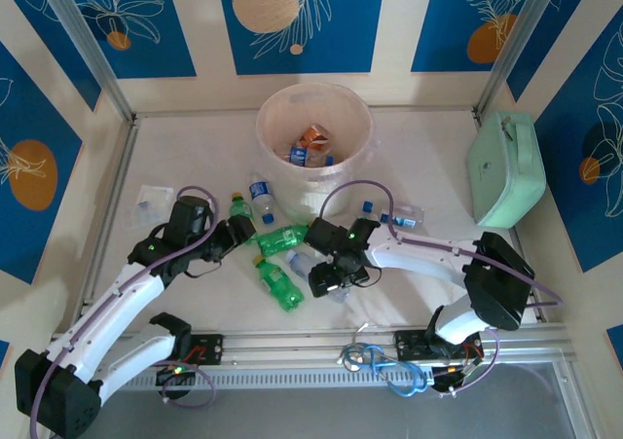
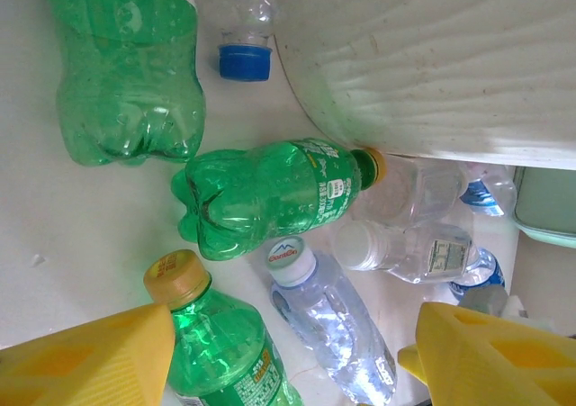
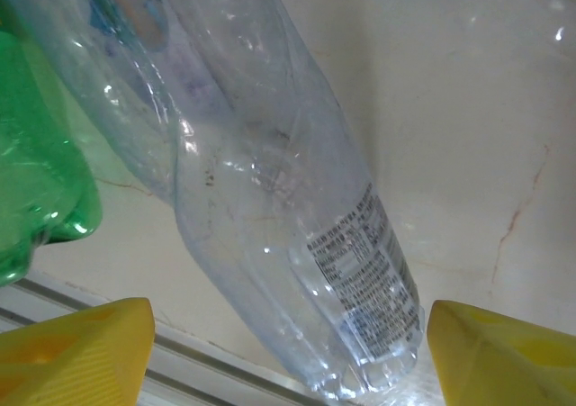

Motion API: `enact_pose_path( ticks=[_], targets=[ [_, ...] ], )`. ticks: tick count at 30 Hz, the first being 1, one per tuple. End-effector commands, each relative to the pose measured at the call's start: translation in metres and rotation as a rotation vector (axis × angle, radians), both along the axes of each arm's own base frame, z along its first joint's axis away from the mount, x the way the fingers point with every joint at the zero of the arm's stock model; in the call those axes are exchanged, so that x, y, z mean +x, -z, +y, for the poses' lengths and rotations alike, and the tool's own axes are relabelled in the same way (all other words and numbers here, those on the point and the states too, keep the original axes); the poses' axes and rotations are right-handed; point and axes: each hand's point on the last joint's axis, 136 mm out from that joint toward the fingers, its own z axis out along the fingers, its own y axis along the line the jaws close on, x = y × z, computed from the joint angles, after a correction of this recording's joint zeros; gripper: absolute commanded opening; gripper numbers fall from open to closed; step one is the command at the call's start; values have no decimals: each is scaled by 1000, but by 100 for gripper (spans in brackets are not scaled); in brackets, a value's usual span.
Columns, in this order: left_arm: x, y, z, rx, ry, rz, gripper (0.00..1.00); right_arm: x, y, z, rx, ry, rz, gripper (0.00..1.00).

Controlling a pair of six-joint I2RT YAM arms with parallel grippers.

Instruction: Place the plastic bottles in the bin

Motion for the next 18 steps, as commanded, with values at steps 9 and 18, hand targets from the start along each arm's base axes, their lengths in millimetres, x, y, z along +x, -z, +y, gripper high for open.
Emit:
enact_pose_path(
  ticks=[9,18],
  targets=[
    [-1,-2,-1,-34,-8,1,71,2,10,9,-16,-67,51,71],
    [2,-5,-5,-43,13,-3,71,-11,34,7,-117,-118,64,61]
  ],
)
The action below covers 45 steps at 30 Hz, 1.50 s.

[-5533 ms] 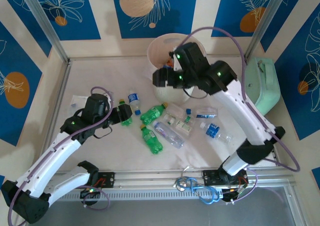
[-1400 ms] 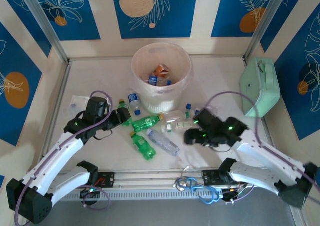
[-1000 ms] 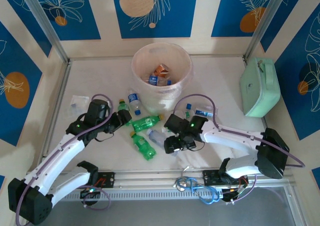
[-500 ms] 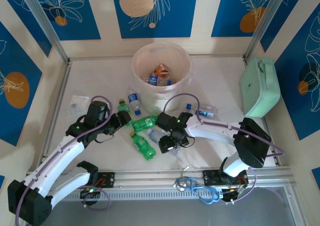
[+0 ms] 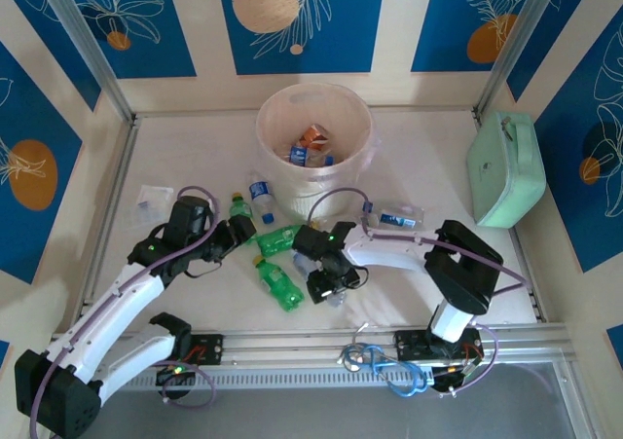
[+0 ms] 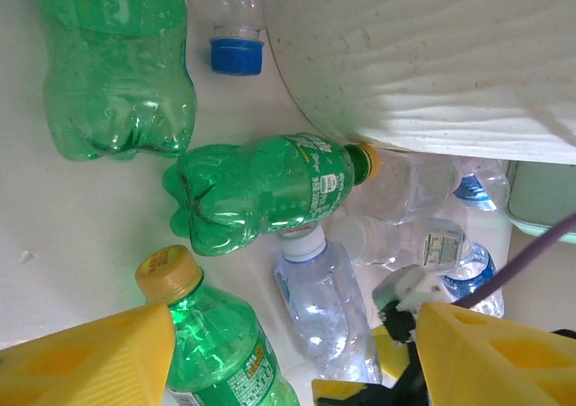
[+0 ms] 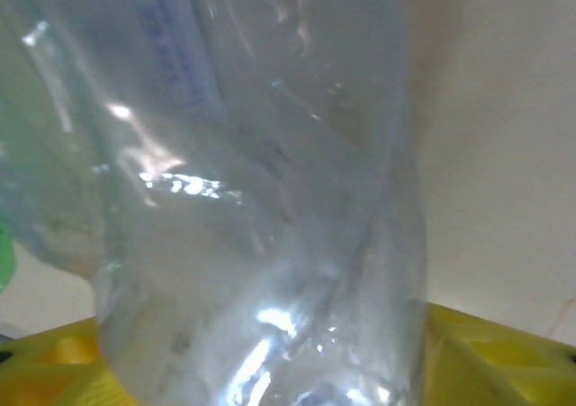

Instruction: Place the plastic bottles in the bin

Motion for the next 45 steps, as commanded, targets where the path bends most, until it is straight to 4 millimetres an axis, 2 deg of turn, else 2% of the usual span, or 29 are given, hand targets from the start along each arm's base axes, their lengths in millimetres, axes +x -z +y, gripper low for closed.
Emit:
enact_pose_path(
  ticks=[1,8,12,16,21,24,27,33,39,45],
  targets=[
    [4,-4,-3,-29,0,-6,71,-1,-2,0,-11,-22,-17,58],
    [3,-15,-1,-27,0,-32,71,-2,-22,-3,21,-35,-94,51],
    [4,-25,-3,-28,22,-61,73,-11,-48,7,80,-77,-157,51],
    [8,-50,-19,-110,83,-122,75,-15,-88,23,168,-96,-232,51],
    [4,-87,-50,-263,214,-177,74,-17,-139,49,327,-108,-292,51],
    [-4,-113,-63,-327,292,-231,75,-14,-162,59,395,-102,-318,51],
    [-11,-127,-69,-370,334,-259,78,-13,-179,68,457,-100,-328,51],
    [-21,-139,-82,-451,406,-267,78,-11,-195,78,510,-99,-336,51],
    [-21,-131,-83,-434,413,-246,69,-9,-203,84,550,-86,-350,51],
    [-22,-127,-87,-439,433,-224,64,0,-200,85,534,-37,-386,51]
  ],
)
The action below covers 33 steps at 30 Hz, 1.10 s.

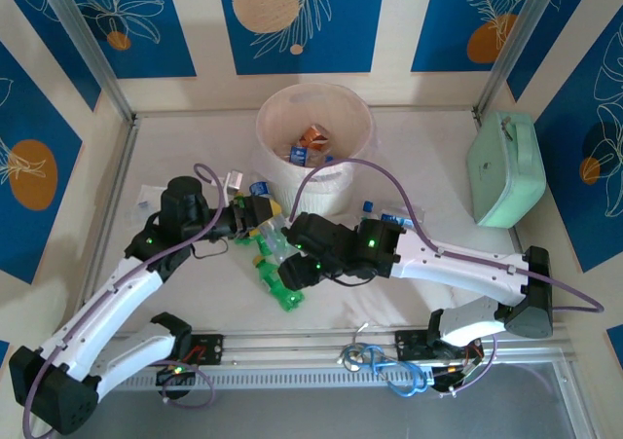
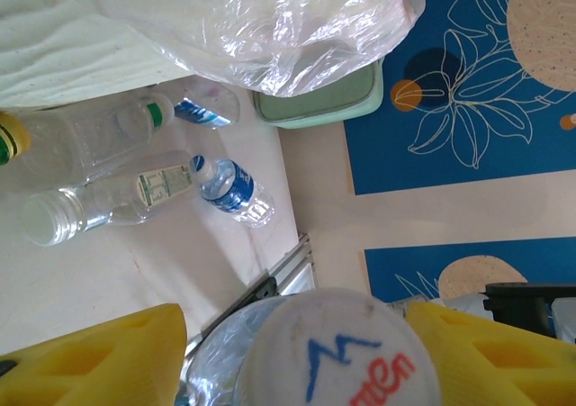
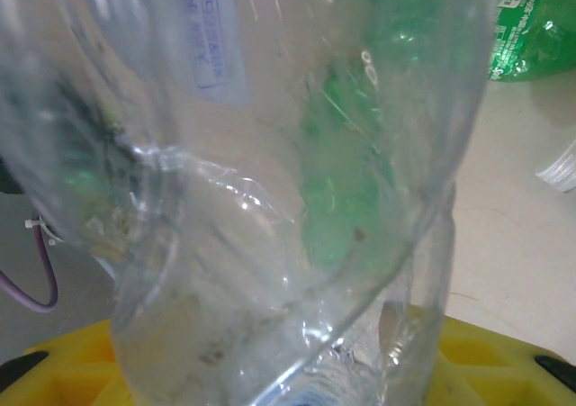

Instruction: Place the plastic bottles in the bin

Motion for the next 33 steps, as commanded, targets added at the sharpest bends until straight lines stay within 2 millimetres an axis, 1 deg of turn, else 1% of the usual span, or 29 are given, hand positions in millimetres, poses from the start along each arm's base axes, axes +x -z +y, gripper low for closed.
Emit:
enact_pose_path(
  ticks=[1,5,10,12,16,20,23,26,27,29,31,33],
  targets=[
    [-6,-5,-5,-17,50,-16,63,10,-15,5,48,59,-33,51],
    [-7,1,-4,-8,45,-4,56,10,-17,9,74,64,-35,51],
    [-5,2,-3,-8,29,-1,49,12,-19,10,75,80,-44,52],
    [-3,1,-2,-9,16,-5,47,13,-21,8,81,90,-48,56],
    [3,-5,0,-3,-17,-20,44,15,-23,-4,71,123,-62,72],
    [12,-11,4,3,-51,-35,42,17,-33,-27,69,183,-98,80],
    [20,-21,7,0,-77,-48,42,17,-49,-51,101,244,-130,84],
    [33,-42,11,-21,-115,-73,42,19,-68,-86,157,346,-175,85],
    [37,-52,12,-34,-127,-83,42,21,-73,-102,172,407,-183,85],
    [46,-75,10,-68,-141,-121,43,24,-76,-133,178,520,-183,85],
    [57,-103,6,-97,-141,-166,43,27,-71,-169,148,665,-166,85],
    [72,-130,4,-100,-158,-214,43,26,-63,-191,128,754,-137,85]
  ],
)
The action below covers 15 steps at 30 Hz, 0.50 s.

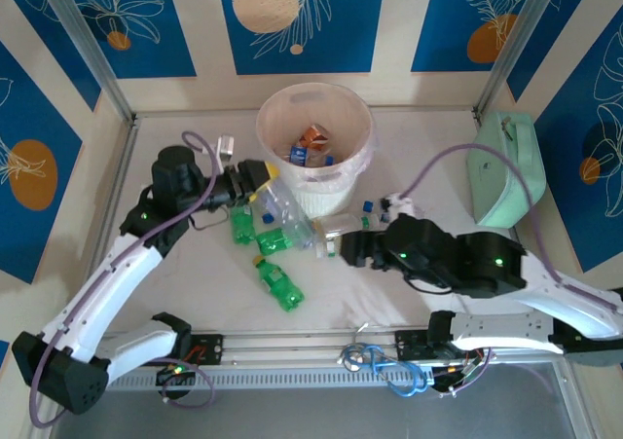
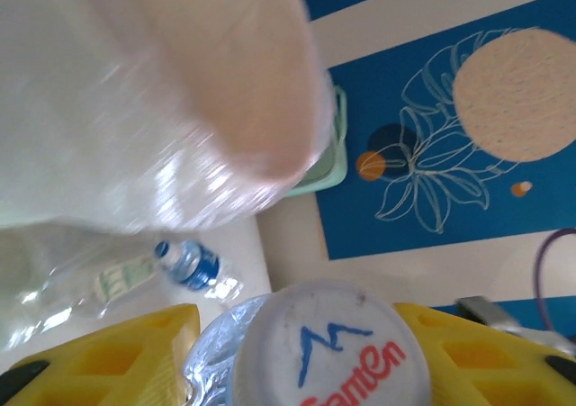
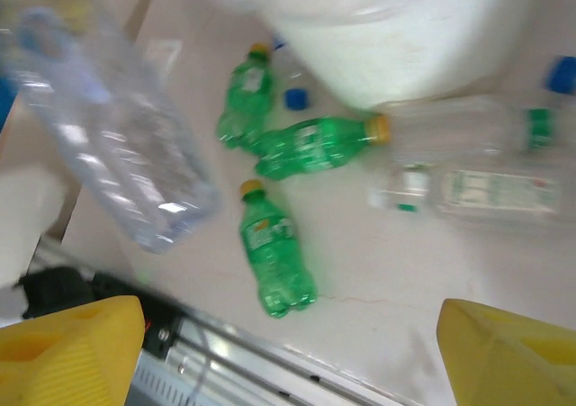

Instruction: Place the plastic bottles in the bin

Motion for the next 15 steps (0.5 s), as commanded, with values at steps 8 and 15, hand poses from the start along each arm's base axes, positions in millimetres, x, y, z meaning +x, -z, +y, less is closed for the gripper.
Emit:
enact_pose_path(
  ticks=[8,15],
  targets=[
    [110,-112,7,-27,-214,-205,43,-1,56,-77,-91,351,189,84],
    [171,-77,4,71,-276,-119,42,-9,81,-105,-196,471,321,84]
  ],
)
